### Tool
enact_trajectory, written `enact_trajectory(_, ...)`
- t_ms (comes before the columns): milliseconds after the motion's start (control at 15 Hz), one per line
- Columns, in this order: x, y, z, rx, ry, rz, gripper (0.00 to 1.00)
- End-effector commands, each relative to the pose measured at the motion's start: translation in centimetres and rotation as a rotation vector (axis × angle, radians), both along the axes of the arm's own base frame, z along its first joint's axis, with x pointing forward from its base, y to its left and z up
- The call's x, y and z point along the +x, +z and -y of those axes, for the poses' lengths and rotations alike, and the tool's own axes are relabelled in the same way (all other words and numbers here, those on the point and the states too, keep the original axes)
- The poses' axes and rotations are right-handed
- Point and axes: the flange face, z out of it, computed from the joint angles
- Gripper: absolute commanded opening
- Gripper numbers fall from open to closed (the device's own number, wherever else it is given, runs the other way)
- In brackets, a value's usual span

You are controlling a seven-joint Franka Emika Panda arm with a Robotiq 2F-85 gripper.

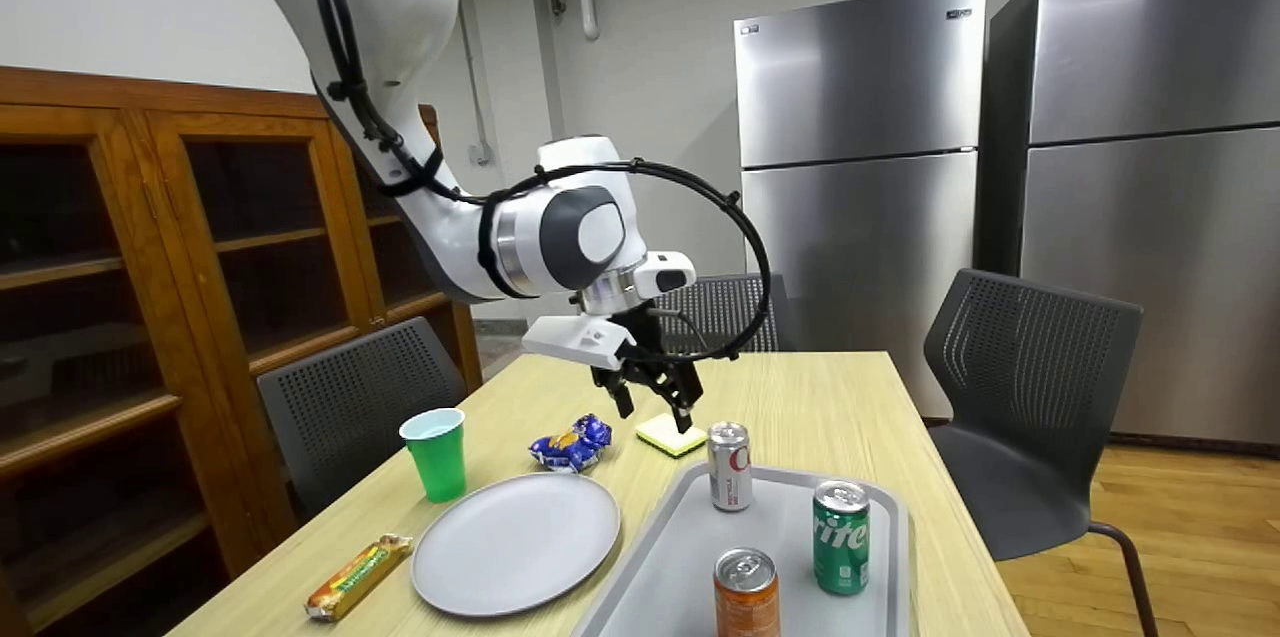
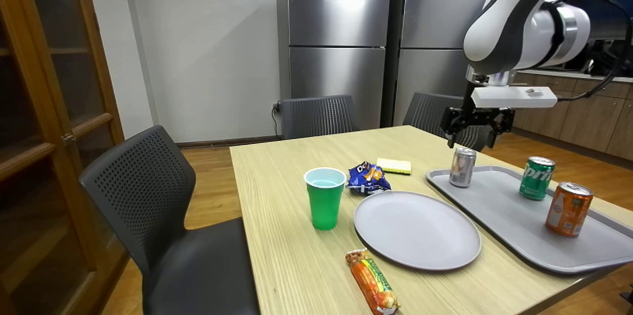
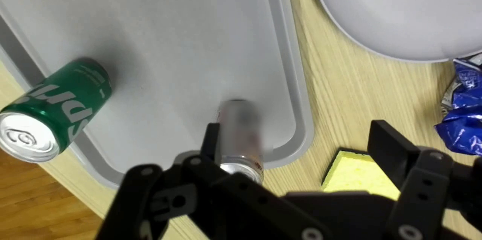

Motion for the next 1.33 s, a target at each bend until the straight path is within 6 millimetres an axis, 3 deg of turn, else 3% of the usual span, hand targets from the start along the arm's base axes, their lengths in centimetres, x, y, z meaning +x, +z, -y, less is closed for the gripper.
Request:
enact_trajectory(0,2.7,-0.8,1.7,-0.003,-0.029,0.021,1.0)
enact_trajectory(533,6.8,-3.3,4.1,-0.012,-0.075,0.013,1.0)
enact_trajectory(1267,8.7,-4.7,6.5,-0.048,-0.096,0.003,1.0)
